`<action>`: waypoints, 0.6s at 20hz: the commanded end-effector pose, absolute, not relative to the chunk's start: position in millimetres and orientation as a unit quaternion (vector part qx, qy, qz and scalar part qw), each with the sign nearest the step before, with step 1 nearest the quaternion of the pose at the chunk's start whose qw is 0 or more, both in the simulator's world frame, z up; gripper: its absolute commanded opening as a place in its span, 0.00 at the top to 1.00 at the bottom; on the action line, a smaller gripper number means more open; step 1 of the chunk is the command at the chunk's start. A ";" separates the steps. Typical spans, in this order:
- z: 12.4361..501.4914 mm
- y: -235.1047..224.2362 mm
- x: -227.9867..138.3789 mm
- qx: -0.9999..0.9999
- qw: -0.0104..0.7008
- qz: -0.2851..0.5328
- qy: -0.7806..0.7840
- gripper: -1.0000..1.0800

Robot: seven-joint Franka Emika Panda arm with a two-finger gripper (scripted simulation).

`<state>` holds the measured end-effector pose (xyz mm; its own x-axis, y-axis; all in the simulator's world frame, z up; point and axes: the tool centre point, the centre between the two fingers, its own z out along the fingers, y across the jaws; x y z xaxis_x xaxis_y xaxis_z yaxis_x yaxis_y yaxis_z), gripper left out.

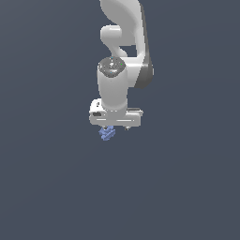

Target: Pick up the object and move it to a goal position.

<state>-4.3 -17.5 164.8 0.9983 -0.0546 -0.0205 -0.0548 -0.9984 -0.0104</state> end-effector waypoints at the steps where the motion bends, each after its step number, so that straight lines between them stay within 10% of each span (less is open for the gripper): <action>1: 164.8 -17.5 -4.3 -1.000 0.005 0.010 0.027 0.04; 12: 172.3 -17.6 -1.7 -1.000 0.002 0.001 0.030 0.04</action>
